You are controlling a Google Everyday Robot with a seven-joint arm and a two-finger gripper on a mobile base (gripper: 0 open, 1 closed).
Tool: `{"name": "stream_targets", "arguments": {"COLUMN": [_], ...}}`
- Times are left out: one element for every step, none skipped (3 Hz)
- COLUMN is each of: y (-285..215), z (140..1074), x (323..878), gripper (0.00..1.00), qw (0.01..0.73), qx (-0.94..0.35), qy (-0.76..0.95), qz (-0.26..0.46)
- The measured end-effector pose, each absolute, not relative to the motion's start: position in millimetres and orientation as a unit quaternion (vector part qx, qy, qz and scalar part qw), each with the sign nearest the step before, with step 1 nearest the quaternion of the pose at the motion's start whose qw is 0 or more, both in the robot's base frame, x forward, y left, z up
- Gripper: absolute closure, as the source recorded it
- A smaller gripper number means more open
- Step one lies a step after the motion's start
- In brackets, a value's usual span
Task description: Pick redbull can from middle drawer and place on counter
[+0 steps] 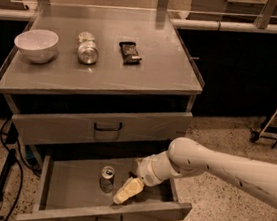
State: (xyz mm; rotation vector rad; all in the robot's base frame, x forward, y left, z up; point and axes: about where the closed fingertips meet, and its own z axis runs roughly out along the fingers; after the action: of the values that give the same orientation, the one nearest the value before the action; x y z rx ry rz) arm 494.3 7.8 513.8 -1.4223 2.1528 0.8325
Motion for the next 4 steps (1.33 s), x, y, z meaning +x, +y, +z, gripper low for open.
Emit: {"name": "stream_targets", "arguments": {"y": [27, 45, 62, 68], "z": [492, 475, 456, 448], "x": [497, 507, 510, 510], "gripper": [0.00, 0.00, 0.00, 0.00], "qw": [0.221, 0.234, 0.239, 0.243], "qx": [-0.500, -0.492, -0.490, -0.489], "qy": [0.776, 0.774, 0.769, 0.766], "qz": [0.316, 0.323, 0.335, 0.339]}}
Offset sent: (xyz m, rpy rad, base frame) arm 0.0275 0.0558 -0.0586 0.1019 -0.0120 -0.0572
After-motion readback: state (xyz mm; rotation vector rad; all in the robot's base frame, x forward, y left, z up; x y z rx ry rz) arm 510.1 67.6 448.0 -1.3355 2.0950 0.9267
